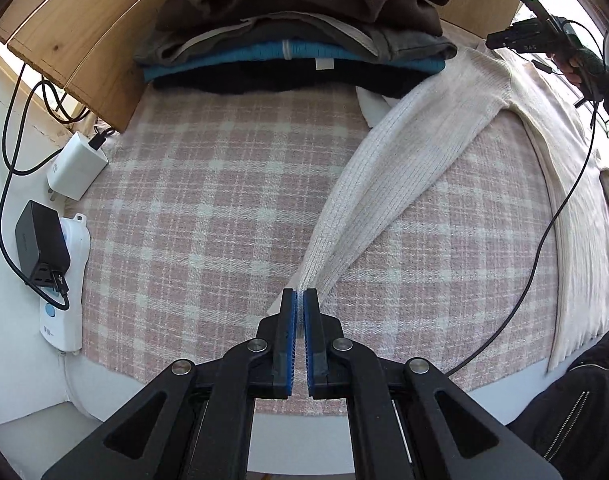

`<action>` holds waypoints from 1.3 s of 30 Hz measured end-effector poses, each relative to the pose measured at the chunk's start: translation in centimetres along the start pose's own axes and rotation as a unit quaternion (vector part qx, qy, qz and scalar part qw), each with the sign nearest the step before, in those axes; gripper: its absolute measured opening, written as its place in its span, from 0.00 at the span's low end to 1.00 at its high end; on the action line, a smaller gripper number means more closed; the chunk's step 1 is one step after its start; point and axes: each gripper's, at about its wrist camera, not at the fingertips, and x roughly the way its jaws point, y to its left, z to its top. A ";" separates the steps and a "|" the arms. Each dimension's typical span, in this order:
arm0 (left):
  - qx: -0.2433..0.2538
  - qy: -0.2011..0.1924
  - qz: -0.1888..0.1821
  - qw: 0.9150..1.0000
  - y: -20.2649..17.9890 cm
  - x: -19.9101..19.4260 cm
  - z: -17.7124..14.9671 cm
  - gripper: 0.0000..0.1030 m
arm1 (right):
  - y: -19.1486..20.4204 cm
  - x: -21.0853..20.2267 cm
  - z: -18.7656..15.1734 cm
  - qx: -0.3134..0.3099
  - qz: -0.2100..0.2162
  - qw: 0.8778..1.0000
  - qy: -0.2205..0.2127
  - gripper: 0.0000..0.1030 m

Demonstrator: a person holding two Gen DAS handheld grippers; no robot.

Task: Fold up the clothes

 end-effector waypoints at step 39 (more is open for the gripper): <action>0.017 -0.113 -0.065 0.991 0.2 -6.1 3.7 0.03 | 1.8 -20.3 -15.5 0.288 0.111 0.947 -0.093 0.14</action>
